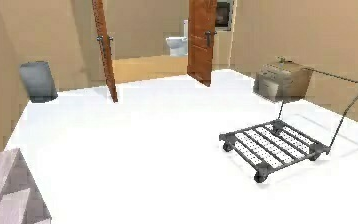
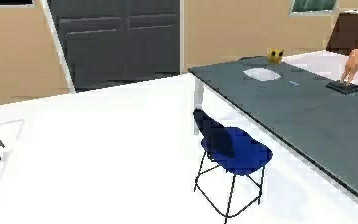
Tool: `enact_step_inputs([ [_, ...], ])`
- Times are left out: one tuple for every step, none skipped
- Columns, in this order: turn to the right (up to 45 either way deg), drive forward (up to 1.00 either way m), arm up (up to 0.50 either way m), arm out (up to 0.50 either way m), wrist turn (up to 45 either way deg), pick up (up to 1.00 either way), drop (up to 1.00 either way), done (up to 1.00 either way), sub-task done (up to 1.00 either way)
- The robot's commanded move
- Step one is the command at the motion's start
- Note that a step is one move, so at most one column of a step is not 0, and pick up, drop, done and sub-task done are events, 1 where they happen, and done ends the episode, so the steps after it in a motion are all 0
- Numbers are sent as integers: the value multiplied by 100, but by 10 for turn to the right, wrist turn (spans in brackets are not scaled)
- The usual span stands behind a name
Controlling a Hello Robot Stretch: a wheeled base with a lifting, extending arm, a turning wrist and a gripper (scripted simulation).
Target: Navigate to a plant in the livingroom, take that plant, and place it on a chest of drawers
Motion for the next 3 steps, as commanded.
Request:
enact_step_inputs([
  [450, 0, 0, 0, 0, 0, 0, 0, 0],
  [180, 0, 0, 0, 0, 0, 0, 0, 0],
  [0, 10, 0, 0, 0, 0, 0, 0, 0],
])
